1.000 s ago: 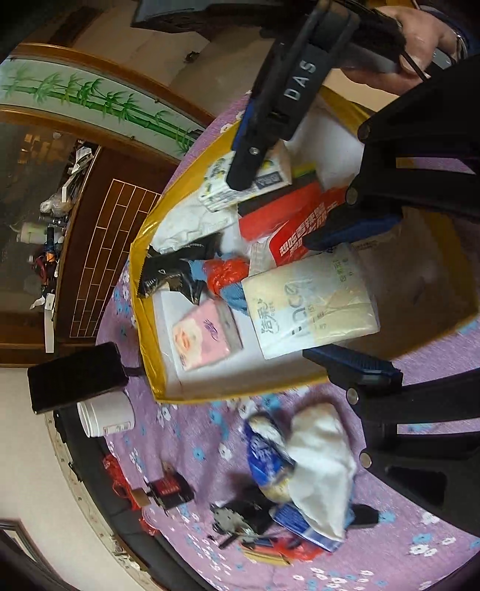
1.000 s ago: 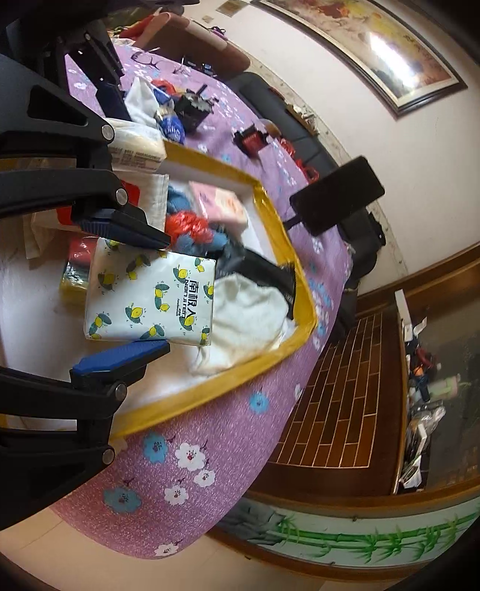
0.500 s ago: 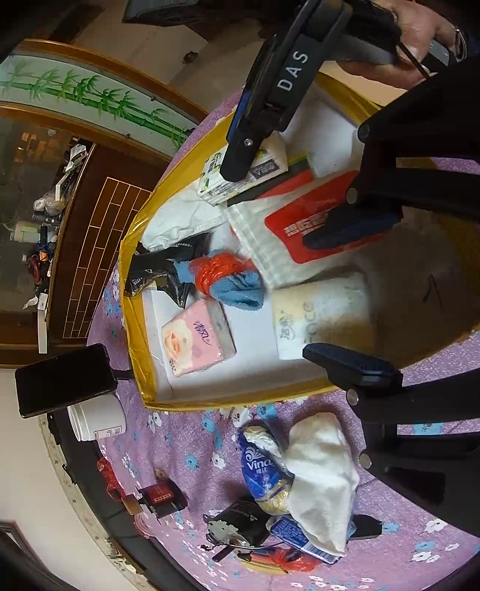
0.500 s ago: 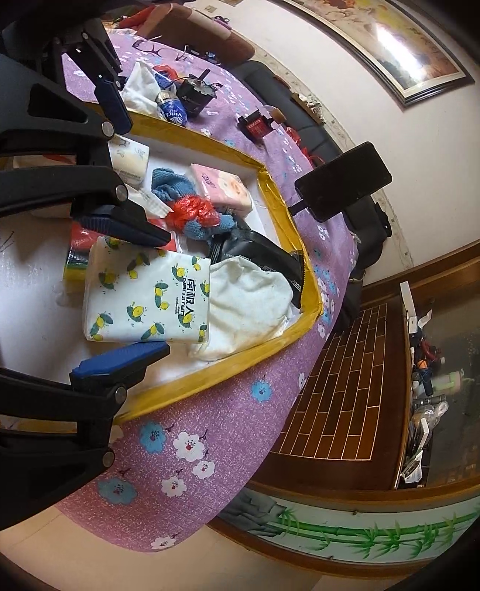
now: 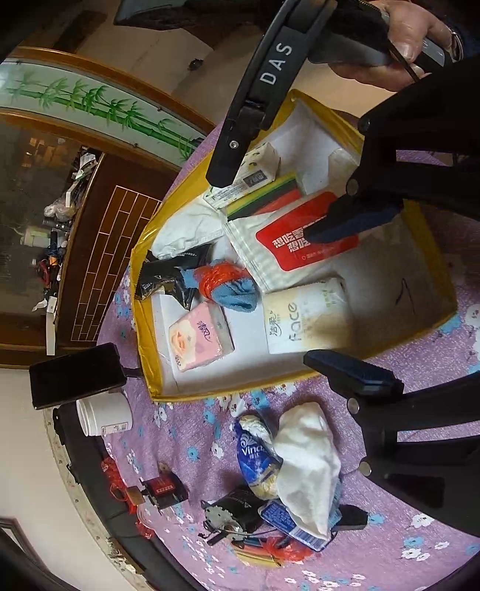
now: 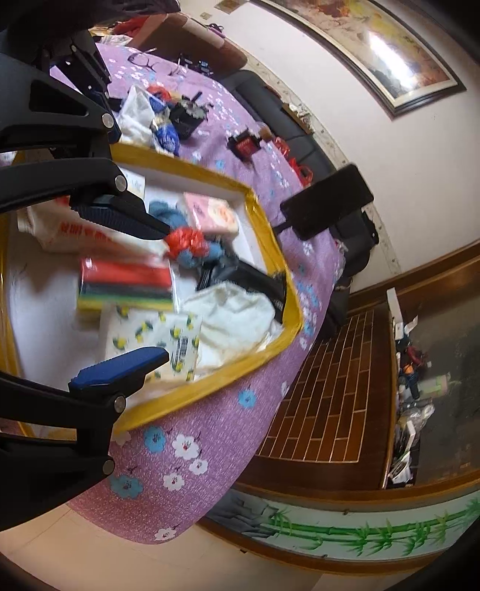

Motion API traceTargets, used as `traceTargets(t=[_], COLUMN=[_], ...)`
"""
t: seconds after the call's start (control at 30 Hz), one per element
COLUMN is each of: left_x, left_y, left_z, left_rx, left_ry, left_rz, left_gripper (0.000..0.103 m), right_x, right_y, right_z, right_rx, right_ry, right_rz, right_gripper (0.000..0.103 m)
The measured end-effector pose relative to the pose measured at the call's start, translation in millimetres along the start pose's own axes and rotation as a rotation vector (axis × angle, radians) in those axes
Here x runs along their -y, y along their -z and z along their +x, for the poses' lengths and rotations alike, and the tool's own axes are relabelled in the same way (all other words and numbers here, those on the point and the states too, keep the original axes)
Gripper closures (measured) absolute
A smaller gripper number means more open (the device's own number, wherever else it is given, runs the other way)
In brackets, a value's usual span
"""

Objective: Organize soft objects
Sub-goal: 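Lower both tissue packs into the yellow tray and open both grippers, then grasp the bag of yellow, black and red sponge strips with the left gripper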

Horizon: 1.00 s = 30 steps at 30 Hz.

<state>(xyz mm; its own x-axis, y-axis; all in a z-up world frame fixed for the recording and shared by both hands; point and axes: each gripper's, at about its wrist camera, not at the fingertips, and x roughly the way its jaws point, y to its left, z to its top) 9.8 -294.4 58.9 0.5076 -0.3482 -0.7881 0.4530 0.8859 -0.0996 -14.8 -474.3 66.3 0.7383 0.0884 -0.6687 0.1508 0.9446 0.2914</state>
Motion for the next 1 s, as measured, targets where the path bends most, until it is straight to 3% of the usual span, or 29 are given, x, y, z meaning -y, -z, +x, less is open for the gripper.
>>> traceTargets(t=[0.27, 0.53, 0.8, 1.0], left_x=[-27, -100, -221, -286], left_y=[8, 19, 18, -12], left_z=[-17, -49, -77, -48], left_rx=[0.017, 0.051, 0.059, -0.025], left_ry=[-0.009, -0.063, -0.234, -0.352], left_rz=[-0.049, -0.176, -0.375, -0.410], left_gripper=[0.044, 0.043, 0.037, 0.035], right_x=[-41, -82, -120, -135], right_y=[7, 19, 32, 41], right_z=[-3, -3, -9, -6], right_rx=[-0.002, -0.011, -0.012, -0.030], right_ry=[-0.053, -0.109, -0.185, -0.219], right_rz=[-0.084, -0.164, -0.247, -0.282], right_gripper=[0.038, 0.038, 0.038, 0.038])
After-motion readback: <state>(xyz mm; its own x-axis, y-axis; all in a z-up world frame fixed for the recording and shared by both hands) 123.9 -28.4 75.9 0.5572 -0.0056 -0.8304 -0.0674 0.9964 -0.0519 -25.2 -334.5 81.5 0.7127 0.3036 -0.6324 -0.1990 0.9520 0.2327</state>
